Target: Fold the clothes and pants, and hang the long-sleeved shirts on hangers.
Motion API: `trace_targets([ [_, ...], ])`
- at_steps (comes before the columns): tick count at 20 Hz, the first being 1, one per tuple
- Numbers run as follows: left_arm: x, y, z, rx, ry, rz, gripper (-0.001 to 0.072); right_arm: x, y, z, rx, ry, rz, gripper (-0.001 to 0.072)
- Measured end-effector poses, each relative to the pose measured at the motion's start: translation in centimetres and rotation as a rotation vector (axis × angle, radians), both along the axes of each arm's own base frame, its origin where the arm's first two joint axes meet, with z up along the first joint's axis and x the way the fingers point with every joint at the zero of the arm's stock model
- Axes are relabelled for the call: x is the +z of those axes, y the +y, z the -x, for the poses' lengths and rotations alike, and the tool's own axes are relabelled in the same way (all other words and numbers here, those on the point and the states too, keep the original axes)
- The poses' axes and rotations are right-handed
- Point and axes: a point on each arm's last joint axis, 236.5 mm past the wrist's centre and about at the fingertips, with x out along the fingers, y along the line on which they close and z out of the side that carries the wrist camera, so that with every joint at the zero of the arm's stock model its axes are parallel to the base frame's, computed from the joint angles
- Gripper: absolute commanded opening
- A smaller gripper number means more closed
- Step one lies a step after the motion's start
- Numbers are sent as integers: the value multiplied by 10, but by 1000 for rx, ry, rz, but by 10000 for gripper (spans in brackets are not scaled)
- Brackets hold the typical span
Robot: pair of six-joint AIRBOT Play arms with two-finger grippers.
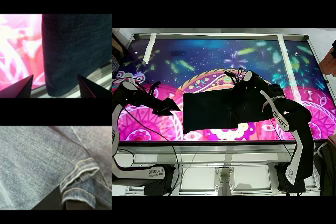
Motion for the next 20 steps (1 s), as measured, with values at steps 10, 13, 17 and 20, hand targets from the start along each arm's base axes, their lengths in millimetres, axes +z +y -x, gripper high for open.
trace_targets([
  [10, -3, 0, -14, 32, -50, -13, 647, 44, -29, -64, -108, -156, 99, 298],
  [13, -7, -11, -20, 28, -73, -16, 647, 38, -35, -59, -106, -121, 127, 377],
  [17, -18, -34, -32, -3, -114, -34, 646, 43, -53, -54, -111, -82, 151, 377],
  [20, -31, -49, -40, -20, -136, -51, 646, 52, -79, -49, -127, -35, 171, 377],
])
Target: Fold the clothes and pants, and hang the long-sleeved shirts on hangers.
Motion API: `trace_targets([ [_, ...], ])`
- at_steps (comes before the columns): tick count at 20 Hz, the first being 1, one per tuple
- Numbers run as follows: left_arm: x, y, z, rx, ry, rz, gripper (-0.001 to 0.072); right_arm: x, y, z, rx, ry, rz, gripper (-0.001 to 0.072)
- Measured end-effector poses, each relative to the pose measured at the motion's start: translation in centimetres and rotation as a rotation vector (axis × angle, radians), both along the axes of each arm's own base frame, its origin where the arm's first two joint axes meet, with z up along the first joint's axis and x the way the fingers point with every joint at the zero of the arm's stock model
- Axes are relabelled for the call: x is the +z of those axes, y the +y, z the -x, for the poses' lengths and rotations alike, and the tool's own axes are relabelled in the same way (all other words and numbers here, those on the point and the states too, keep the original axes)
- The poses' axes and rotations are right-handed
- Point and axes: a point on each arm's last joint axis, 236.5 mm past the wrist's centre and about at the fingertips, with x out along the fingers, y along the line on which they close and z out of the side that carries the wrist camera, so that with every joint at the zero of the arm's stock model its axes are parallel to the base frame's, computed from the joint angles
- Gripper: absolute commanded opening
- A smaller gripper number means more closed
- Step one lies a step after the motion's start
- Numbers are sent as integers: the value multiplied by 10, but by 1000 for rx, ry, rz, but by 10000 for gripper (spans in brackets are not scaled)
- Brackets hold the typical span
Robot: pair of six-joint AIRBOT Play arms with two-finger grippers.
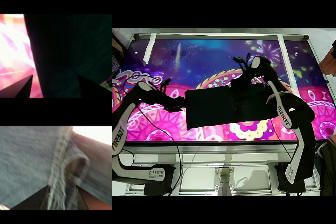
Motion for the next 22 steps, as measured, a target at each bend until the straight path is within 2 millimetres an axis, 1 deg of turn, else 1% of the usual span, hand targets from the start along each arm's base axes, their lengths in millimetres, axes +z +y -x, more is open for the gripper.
trace_targets([
  [3, -16, -6, -4, -5, 6, -15, 628, 17, -28, 4, -25, 27, 6, 377],
  [4, -21, -8, -4, 2, 19, -16, 517, 24, -38, 3, -37, 27, 6, 377],
  [6, -30, -13, -3, 4, 42, -13, 202, 38, -56, 3, -59, 24, 8, 377],
  [7, -34, -15, -2, 2, 51, -15, 78, 44, -64, 4, -70, 22, 8, 377],
  [8, -37, -17, -1, -3, 58, -14, 34, 51, -71, 5, -78, 23, 8, 376],
  [10, -36, -18, 1, -27, 60, -13, 32, 62, -86, 9, -92, 32, 11, 376],
  [11, -31, -15, 3, -43, 62, -15, 32, 66, -95, 12, -99, 39, 17, 376],
  [13, -12, 0, 1, -62, 53, -29, 33, 72, -108, 18, -108, 56, 24, 376],
  [16, 35, 48, -6, -69, 19, -129, 32, 77, -120, 28, -109, 93, 32, 376],
  [18, 77, 76, -14, -52, -35, -201, 32, 78, -125, 32, -109, 107, 35, 376],
  [19, 101, 86, -19, -44, -69, -231, 32, 78, -126, 33, -108, 112, 37, 375],
  [21, 145, 96, -24, -50, -132, -280, 32, 79, -127, 34, -108, 115, 38, 376],
  [22, 163, 97, -26, -58, -163, -297, 32, 79, -128, 36, -105, 123, 38, 376],
])
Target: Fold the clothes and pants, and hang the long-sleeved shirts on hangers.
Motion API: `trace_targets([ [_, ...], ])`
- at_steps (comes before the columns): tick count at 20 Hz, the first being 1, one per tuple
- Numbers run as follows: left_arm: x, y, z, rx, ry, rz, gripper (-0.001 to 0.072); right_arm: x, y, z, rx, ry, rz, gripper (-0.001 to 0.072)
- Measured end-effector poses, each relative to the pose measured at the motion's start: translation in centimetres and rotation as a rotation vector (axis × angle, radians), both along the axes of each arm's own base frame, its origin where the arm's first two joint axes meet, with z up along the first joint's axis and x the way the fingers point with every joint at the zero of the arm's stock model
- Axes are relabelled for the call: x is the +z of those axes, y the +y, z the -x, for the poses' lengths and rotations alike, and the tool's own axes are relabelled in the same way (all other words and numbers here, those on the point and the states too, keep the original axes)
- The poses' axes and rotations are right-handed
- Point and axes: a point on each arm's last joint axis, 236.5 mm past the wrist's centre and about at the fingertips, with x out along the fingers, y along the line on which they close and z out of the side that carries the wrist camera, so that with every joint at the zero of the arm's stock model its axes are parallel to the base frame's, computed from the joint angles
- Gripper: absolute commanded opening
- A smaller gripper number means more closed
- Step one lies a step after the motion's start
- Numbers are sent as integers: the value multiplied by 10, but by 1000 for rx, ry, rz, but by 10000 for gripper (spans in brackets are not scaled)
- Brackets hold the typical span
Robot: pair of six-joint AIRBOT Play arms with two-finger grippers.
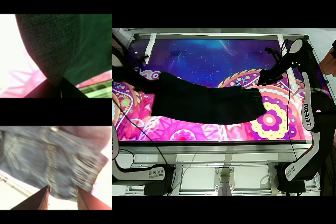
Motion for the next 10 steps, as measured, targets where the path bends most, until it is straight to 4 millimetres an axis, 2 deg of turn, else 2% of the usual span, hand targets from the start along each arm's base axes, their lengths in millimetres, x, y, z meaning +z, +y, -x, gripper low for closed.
trace_targets([
  [3, 45, -13, -5, -53, -85, -38, 32, 0, 0, 1, 1, 4, -1, 376],
  [5, 63, -30, -6, -99, -121, -48, 32, 1, 0, 1, 1, 5, -3, 375],
  [7, 69, -54, -7, -155, -127, -48, 32, 1, 0, 2, 2, 7, -5, 376],
  [10, 62, -96, -4, -251, -86, -40, 32, 1, 0, 2, 3, 9, -6, 376],
])
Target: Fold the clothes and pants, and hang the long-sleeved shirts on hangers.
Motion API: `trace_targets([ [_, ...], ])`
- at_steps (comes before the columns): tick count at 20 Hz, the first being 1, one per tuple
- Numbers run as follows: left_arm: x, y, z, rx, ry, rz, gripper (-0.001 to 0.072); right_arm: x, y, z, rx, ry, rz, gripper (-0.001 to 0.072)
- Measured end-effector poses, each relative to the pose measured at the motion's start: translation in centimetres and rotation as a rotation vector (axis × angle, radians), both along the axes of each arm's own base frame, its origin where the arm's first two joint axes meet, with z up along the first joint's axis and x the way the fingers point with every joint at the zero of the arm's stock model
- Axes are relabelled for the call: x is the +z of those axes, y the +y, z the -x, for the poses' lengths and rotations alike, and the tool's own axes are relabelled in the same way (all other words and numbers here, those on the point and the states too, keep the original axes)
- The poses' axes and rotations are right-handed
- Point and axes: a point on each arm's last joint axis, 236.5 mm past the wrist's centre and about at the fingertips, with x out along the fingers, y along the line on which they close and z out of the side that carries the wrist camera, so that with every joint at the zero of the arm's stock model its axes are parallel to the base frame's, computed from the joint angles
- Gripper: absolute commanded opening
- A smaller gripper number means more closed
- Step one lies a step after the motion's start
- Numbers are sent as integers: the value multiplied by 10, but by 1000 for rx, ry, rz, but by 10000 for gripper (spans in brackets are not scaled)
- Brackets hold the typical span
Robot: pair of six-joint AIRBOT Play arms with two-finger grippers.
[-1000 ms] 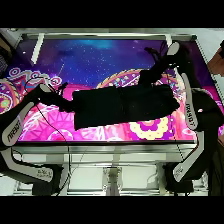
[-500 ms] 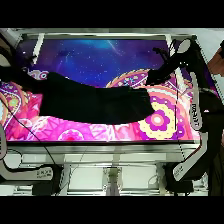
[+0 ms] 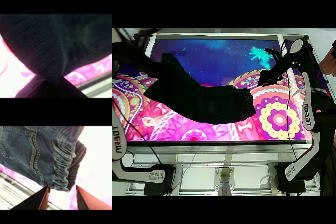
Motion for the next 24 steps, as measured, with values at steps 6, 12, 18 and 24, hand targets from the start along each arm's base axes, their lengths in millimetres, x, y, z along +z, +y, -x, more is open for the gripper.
trace_targets([
  [6, -38, -80, 4, -108, 129, 1, 33, 0, 0, 0, -1, 2, 0, 376],
  [12, -53, -168, 15, -193, 181, 145, 32, 0, 0, -1, -4, -4, -1, 375],
  [18, -42, -247, 20, -235, 151, 350, 33, 0, 0, -2, -5, -6, -1, 375],
  [24, -72, -311, 29, -245, 228, 457, 33, 0, 0, -4, -9, -15, -1, 375],
])
